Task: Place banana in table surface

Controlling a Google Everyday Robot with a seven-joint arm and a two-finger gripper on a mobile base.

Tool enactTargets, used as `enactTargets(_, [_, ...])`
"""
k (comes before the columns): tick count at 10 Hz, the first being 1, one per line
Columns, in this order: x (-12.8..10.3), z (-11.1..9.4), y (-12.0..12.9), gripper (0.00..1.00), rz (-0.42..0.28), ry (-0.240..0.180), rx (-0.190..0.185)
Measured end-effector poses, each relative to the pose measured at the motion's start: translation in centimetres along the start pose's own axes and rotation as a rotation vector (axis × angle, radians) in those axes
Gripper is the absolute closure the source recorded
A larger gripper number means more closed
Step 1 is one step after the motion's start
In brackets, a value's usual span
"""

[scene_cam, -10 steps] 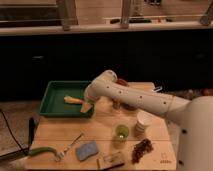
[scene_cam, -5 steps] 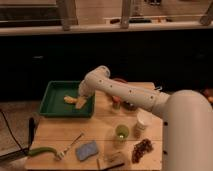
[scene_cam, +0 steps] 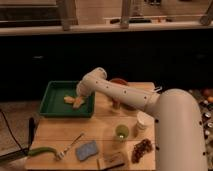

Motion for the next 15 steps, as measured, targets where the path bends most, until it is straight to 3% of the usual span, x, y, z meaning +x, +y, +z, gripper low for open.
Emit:
enactTargets(5, [1.0, 2.3, -0.5, 0.2, 0.057, -0.042, 0.03])
enactTargets(11, [2.1, 5.6, -0.7, 0.2, 0.093, -0.044, -0.027])
enactTargets(12, [2.3, 6.2, -0.6, 0.22, 0.098, -0.041, -0.039])
enactTargets(15, [2.7, 7.3, -0.3, 0.5, 0.103, -0.03, -0.076])
